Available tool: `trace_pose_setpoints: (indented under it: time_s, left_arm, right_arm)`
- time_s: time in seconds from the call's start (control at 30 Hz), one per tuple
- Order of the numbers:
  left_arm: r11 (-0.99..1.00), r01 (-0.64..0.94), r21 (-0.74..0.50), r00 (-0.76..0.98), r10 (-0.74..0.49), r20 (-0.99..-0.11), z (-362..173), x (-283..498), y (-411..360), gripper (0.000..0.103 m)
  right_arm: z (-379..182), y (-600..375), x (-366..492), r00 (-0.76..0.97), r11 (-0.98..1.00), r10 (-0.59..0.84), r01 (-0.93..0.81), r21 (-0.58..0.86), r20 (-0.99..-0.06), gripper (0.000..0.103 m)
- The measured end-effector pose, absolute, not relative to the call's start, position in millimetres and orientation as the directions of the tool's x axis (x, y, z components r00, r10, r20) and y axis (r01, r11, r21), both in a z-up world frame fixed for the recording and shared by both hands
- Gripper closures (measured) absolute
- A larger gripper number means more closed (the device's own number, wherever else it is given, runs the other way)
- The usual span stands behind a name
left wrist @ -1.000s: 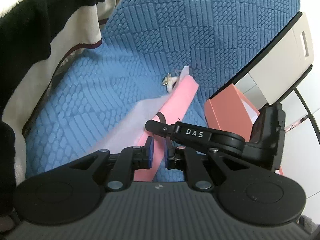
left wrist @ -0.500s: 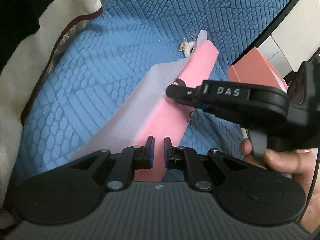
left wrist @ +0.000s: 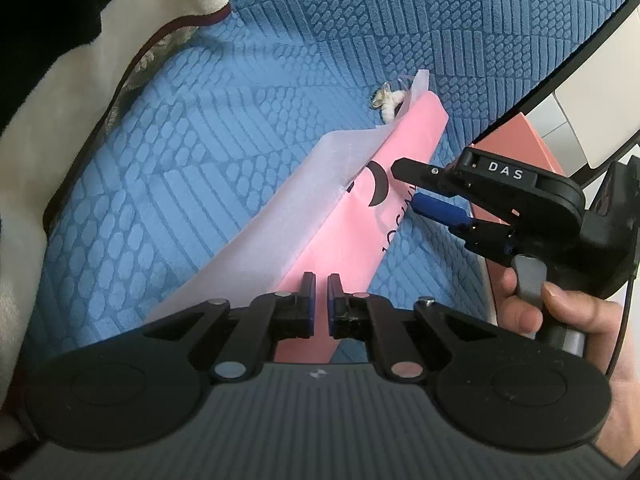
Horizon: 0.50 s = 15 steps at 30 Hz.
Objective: Organize objects
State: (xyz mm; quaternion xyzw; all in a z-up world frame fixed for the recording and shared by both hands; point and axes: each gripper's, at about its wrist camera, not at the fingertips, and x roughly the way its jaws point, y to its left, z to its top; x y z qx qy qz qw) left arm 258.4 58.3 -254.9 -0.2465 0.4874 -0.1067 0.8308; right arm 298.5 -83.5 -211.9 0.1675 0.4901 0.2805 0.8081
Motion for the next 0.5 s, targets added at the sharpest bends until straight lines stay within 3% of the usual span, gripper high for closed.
trace_pose_setpoints:
  time_s: [0.17,0.3,0.5]
  left_arm:
    - [0.848,-0.075,-0.524,0.498,-0.424,-0.757,-256,259,59,0.094]
    - [0.841,-0.084,-0.534,0.496,-0.429,-0.755,-256,259,61,0.094]
    - [0.845,-0.066,-0.530,0.493,-0.434,-0.754,-254,259,62,0.093]
  right_arm:
    - [-212,-83,287,0.297,0.745,0.666,-0.234,0.625,-0.684,0.061]
    - [-215,-76,270,0.253,0.741,0.671,-0.241,0.626,-0.697,0.082]
    - [-214,-71,261,0.257,0.762,0.647,-0.225,0.607,-0.718,0.093]
